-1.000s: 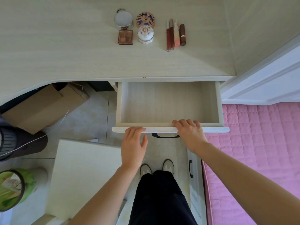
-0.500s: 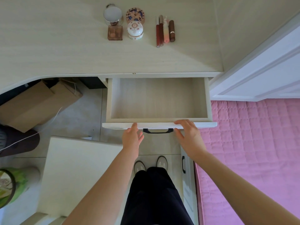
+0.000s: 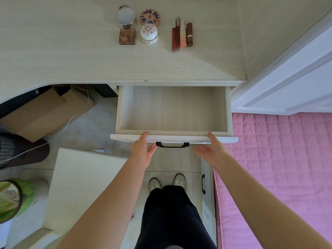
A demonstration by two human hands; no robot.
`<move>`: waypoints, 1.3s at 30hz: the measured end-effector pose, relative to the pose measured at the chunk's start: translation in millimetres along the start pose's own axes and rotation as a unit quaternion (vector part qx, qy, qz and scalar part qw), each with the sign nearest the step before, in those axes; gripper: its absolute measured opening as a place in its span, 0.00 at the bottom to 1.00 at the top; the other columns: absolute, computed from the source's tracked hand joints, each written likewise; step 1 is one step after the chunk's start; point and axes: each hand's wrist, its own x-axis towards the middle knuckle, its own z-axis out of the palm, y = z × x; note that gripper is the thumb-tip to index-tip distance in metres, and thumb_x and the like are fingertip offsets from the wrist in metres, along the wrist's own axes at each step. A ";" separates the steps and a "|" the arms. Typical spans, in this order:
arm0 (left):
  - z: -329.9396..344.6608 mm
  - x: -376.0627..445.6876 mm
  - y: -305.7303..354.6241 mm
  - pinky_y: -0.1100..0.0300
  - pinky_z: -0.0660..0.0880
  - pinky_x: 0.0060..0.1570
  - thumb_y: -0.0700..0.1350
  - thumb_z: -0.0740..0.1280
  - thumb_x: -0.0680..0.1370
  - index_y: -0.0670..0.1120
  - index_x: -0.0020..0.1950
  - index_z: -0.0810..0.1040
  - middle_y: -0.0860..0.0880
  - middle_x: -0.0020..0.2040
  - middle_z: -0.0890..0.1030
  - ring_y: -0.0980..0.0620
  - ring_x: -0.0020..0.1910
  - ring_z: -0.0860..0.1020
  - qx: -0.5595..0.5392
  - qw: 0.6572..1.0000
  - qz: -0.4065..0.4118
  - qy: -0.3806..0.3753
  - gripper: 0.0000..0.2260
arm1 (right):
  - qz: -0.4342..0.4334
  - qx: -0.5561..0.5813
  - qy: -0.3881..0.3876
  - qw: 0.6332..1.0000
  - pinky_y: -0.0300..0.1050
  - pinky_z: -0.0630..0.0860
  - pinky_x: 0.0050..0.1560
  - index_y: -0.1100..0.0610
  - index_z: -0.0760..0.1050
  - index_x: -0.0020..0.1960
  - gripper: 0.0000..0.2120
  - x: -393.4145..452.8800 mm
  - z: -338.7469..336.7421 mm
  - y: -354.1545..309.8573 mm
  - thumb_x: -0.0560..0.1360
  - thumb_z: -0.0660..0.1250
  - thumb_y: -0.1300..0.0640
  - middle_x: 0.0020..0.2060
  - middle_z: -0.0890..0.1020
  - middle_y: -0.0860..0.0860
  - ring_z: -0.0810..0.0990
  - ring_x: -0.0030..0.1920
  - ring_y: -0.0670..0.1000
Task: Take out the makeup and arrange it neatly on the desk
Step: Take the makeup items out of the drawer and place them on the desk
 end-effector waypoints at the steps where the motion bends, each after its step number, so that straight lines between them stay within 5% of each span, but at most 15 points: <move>1: -0.7 0.4 1.2 0.51 0.79 0.54 0.46 0.72 0.75 0.44 0.64 0.71 0.44 0.55 0.74 0.42 0.54 0.80 -0.007 1.000 -0.005 -0.005 0.20 | 0.002 0.005 -0.004 1.000 0.66 0.73 0.59 0.60 0.70 0.47 0.06 1.8 0.4 -2.0 0.77 0.66 0.59 0.54 0.75 0.64 0.79 0.47 0.63; 4: 0.7 0.9 7.3 0.48 0.79 0.53 0.42 0.70 0.75 0.43 0.65 0.71 0.42 0.57 0.74 0.42 0.49 0.79 -0.036 0.999 -0.011 -0.015 0.19 | 0.000 0.031 -0.028 0.999 0.66 0.74 0.55 0.63 0.68 0.49 0.02 6.1 4.3 -8.8 0.77 0.62 0.66 0.53 0.74 0.65 0.78 0.43 0.64; 8: 5.9 -4.3 15.5 0.50 0.80 0.50 0.35 0.65 0.76 0.39 0.58 0.72 0.42 0.48 0.74 0.46 0.43 0.78 -0.042 0.999 -0.010 -0.019 0.11 | 0.020 0.043 -0.013 0.999 0.69 0.75 0.45 0.64 0.66 0.60 0.11 8.8 9.1 -17.4 0.78 0.58 0.69 0.55 0.73 0.66 0.76 0.51 0.68; 14: 9.2 -6.8 26.8 0.48 0.78 0.56 0.35 0.64 0.77 0.38 0.49 0.73 0.41 0.47 0.76 0.44 0.44 0.79 -0.033 0.999 -0.031 -0.017 0.02 | 0.049 0.023 0.018 0.998 0.72 0.70 0.58 0.65 0.65 0.61 0.11 9.8 20.0 -28.6 0.79 0.54 0.70 0.58 0.71 0.66 0.72 0.61 0.70; 17: 16.4 -8.7 34.7 0.54 0.80 0.50 0.37 0.63 0.79 0.38 0.50 0.73 0.42 0.47 0.77 0.45 0.47 0.79 0.001 0.999 -0.030 -0.028 0.02 | 0.051 0.032 0.025 0.998 0.72 0.69 0.59 0.66 0.64 0.60 0.11 8.0 27.5 -35.9 0.79 0.55 0.71 0.60 0.70 0.67 0.70 0.63 0.71; 21: 24.5 -3.2 44.0 0.64 0.78 0.39 0.38 0.65 0.79 0.40 0.57 0.73 0.45 0.50 0.78 0.50 0.46 0.79 0.023 0.999 -0.023 -0.027 0.07 | 0.052 0.045 0.032 0.997 0.73 0.67 0.60 0.65 0.63 0.63 0.14 9.7 40.3 -44.8 0.79 0.55 0.71 0.66 0.67 0.66 0.67 0.65 0.71; 25: 34.8 0.9 57.0 0.53 0.78 0.57 0.38 0.65 0.78 0.38 0.59 0.73 0.42 0.51 0.78 0.46 0.42 0.80 -0.016 0.999 -0.031 -0.040 0.10 | 0.062 0.055 0.034 0.996 0.72 0.67 0.61 0.65 0.63 0.63 0.13 13.9 53.1 -56.3 0.79 0.55 0.69 0.67 0.67 0.65 0.67 0.66 0.70; 29: 47.1 10.8 65.8 0.47 0.78 0.56 0.38 0.66 0.78 0.39 0.67 0.70 0.40 0.63 0.72 0.46 0.43 0.79 -0.030 0.999 -0.025 -0.024 0.18 | 0.057 0.049 0.035 0.997 0.70 0.68 0.61 0.64 0.63 0.67 0.16 20.3 63.6 -66.5 0.80 0.57 0.68 0.65 0.71 0.64 0.70 0.66 0.69; 39: 69.0 20.6 87.7 0.43 0.79 0.53 0.36 0.69 0.77 0.39 0.70 0.66 0.41 0.67 0.69 0.45 0.44 0.78 -0.067 0.997 -0.009 -0.045 0.23 | 0.004 -0.004 0.029 1.000 0.61 0.78 0.38 0.65 0.68 0.63 0.16 34.8 77.9 -84.4 0.77 0.65 0.66 0.52 0.79 0.66 0.80 0.48 0.67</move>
